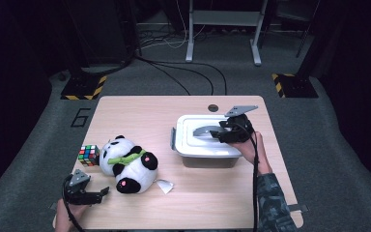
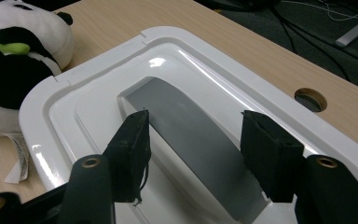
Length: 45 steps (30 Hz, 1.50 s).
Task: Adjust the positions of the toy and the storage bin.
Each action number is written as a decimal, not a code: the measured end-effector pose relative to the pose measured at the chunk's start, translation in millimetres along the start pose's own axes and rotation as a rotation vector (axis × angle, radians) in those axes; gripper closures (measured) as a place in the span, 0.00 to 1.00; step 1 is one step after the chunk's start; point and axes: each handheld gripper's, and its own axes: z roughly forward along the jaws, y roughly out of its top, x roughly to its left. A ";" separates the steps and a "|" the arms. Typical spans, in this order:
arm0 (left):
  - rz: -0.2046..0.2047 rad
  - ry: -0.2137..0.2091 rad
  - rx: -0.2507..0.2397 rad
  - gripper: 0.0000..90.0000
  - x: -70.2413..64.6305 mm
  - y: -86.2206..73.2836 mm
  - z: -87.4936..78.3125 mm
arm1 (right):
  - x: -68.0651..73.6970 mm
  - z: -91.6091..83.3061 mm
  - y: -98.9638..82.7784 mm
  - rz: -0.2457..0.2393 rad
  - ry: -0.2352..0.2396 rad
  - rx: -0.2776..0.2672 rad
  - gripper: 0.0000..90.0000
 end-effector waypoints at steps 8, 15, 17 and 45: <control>0.002 -0.002 0.001 0.07 -0.1 0.0 -0.1 | -1.7 4.6 -0.6 -0.030 0.020 0.024 0.43; 0.002 -0.001 0.000 0.07 -0.1 0.0 -0.1 | 2.2 11.6 -1.6 -0.045 -0.001 0.058 0.51; 0.004 -0.001 0.002 0.07 0.0 0.0 -0.1 | 4.5 12.0 -2.2 -0.047 -0.006 0.057 0.55; 0.003 0.000 0.001 0.07 0.0 0.0 -0.1 | 71.4 36.3 13.1 0.117 -0.099 0.048 0.70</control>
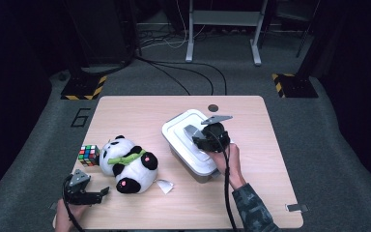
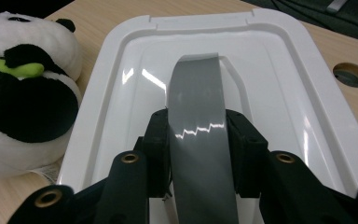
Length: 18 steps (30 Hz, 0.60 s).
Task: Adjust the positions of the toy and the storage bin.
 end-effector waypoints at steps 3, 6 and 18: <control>-0.001 -0.001 -0.001 0.07 -0.1 0.0 0.0 | 6.3 0.0 4.3 -0.023 -0.032 -0.014 0.63; 0.000 0.000 0.001 0.07 -0.1 0.0 -0.1 | 14.6 1.3 13.1 -0.108 -0.076 -0.021 0.60; 0.003 0.000 0.001 0.07 -0.1 0.0 -0.2 | 6.6 4.8 10.6 -0.071 -0.049 -0.031 0.74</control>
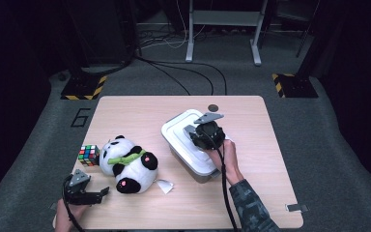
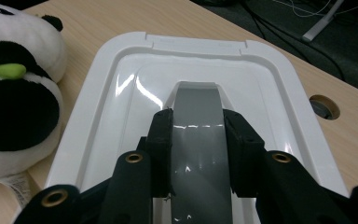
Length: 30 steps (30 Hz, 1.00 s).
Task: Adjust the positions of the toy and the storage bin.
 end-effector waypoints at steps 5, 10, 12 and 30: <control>0.000 0.000 0.001 0.08 0.0 0.0 0.0 | 0.8 1.4 0.5 0.036 0.008 -0.006 0.74; 0.000 0.000 0.000 0.07 0.0 0.0 0.0 | 7.5 6.1 4.1 0.057 0.004 -0.010 0.74; 0.000 0.000 0.000 0.07 0.0 0.0 0.0 | 11.3 9.1 6.6 0.069 0.003 -0.010 0.74; 0.000 0.000 0.001 0.08 -0.1 0.0 -0.1 | 28.0 30.6 24.5 0.045 -0.005 -0.012 0.74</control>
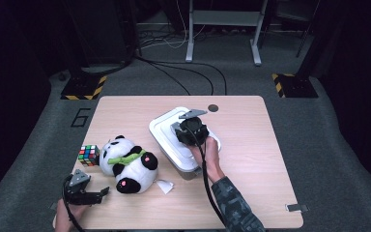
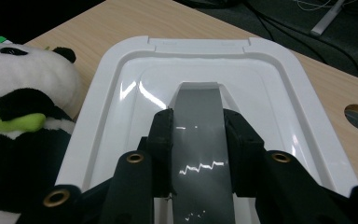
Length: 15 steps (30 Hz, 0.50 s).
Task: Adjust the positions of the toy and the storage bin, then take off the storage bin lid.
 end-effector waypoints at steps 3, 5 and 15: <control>0.000 0.000 -0.001 0.08 0.0 0.0 0.0 | 0.5 -0.5 0.5 0.000 -0.002 0.005 0.74; 0.002 0.002 0.000 0.08 0.0 0.1 -0.1 | -0.7 -0.6 0.1 -0.009 0.003 0.002 0.74; 0.001 0.000 0.000 0.08 0.0 0.1 -0.1 | -2.3 -15.4 6.9 -0.036 -0.007 -0.030 0.74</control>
